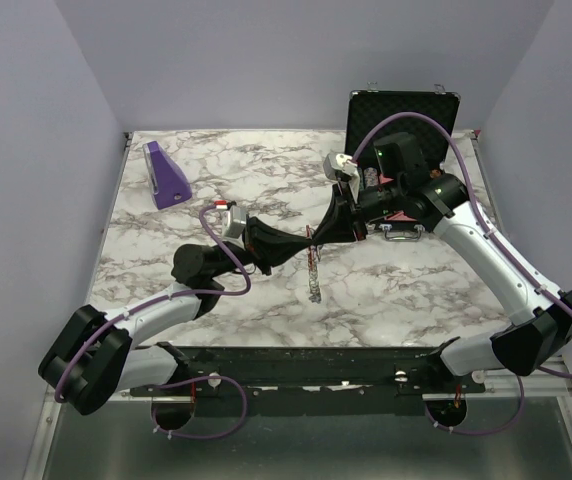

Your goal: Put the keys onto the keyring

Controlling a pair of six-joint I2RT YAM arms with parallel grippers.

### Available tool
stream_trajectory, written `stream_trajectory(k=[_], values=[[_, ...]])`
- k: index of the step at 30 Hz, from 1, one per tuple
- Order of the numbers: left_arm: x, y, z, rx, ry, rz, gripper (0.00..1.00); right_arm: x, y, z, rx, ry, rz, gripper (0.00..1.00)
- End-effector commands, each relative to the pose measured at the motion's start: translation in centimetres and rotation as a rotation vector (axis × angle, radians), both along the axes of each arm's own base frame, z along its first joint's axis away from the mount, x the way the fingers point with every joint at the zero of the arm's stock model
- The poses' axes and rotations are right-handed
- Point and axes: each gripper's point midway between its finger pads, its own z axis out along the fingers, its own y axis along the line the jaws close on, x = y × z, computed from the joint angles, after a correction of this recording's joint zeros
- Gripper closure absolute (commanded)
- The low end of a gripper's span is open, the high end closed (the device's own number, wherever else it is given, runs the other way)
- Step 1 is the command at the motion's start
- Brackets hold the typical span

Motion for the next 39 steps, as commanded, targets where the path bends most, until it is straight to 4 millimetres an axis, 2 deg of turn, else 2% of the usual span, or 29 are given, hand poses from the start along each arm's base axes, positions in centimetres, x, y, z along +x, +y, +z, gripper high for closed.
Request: stream_trajectory(k=[1, 2, 3, 10, 16, 23, 29, 34, 39], values=[[-0.4, 1.1, 3.9, -0.126, -0.118, 0.035, 1.00, 0.0, 0.3, -0.4, -0.014, 0.001, -0.015, 0.88], [-0.4, 1.1, 3.8, -0.125, -0.117, 0.035, 1.00, 0.0, 0.3, -0.4, -0.015, 0.002, -0.016, 0.96], [-0.4, 1.1, 3.8, -0.125, -0.117, 0.035, 1.00, 0.1, 0.3, -0.3, -0.016, -0.002, -0.021, 1.00], [-0.3, 1.2, 3.2, -0.117, -0.091, 0.042, 0.99, 0.2, -0.1, -0.2, -0.039, -0.041, -0.014, 1.00], [-0.6, 1.7, 2.6, -0.109, -0.068, 0.052, 0.62, 0.5, -0.3, -0.7, -0.064, -0.060, -0.026, 1.00], [-0.2, 3.3, 1.5, -0.066, -0.034, 0.104, 0.39, 0.7, -0.9, -1.8, -0.109, -0.079, -0.036, 1.00], [1.1, 3.1, -0.5, 0.163, 0.055, 0.095, 0.10, 1.5, -2.6, -4.0, -0.270, -0.129, -0.019, 1.00], [1.6, 2.5, -1.6, 0.286, 0.064, 0.064, 0.08, 1.6, -4.2, -5.3, -0.398, -0.137, 0.013, 1.00], [1.6, 1.3, -2.6, 0.358, -0.003, 0.010, 0.22, 1.8, -5.2, -5.9, -0.468, -0.145, 0.031, 1.00]])
